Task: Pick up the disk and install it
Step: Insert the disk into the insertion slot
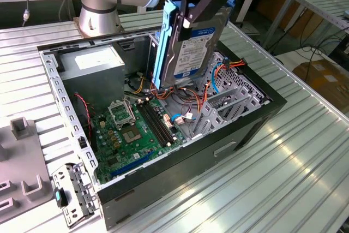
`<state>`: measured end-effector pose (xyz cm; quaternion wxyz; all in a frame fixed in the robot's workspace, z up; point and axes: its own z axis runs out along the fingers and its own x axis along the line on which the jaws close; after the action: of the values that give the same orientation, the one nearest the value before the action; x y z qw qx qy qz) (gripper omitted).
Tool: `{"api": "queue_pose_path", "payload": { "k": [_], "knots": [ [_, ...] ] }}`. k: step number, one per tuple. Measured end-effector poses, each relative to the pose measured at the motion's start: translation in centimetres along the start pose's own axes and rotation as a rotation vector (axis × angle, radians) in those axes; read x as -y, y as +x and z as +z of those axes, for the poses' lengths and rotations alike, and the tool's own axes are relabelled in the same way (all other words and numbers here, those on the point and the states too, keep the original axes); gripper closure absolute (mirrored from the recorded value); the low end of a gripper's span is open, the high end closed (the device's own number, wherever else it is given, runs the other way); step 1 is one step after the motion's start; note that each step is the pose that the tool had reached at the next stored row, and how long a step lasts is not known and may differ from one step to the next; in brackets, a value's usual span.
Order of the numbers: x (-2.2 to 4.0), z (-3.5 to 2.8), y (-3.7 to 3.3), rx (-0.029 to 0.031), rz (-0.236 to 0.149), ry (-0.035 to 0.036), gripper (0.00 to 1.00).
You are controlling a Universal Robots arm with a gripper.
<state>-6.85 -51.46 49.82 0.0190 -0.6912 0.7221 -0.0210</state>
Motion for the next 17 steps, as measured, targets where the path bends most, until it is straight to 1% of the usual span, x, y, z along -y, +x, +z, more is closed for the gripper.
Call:
{"api": "queue_pose_path", "payload": {
  "k": [2, 4, 7, 8, 9, 10, 11, 13, 17],
  "knots": [
    [0.24, 0.06, 0.64, -0.0003, 0.000, -0.0011, 0.63],
    [0.57, 0.12, 0.81, -0.0005, 0.000, -0.0016, 0.63],
    [1.56, 0.26, 0.89, -0.0011, 0.000, -0.0021, 0.63],
    [2.23, 0.33, 0.87, -0.0013, 0.000, -0.0022, 0.63],
    [3.20, 0.44, 0.83, -0.0014, 0.000, -0.0022, 0.63],
    [3.59, 0.49, 0.82, -0.0013, 0.000, -0.0022, 0.63],
    [4.15, 0.56, 0.79, -0.0014, 0.000, -0.0022, 0.63],
    [4.88, 0.64, 0.76, -0.0015, 0.000, -0.0022, 0.63],
    [5.67, 0.72, 0.72, -0.0015, 0.000, -0.0022, 0.63]
  ]
}}
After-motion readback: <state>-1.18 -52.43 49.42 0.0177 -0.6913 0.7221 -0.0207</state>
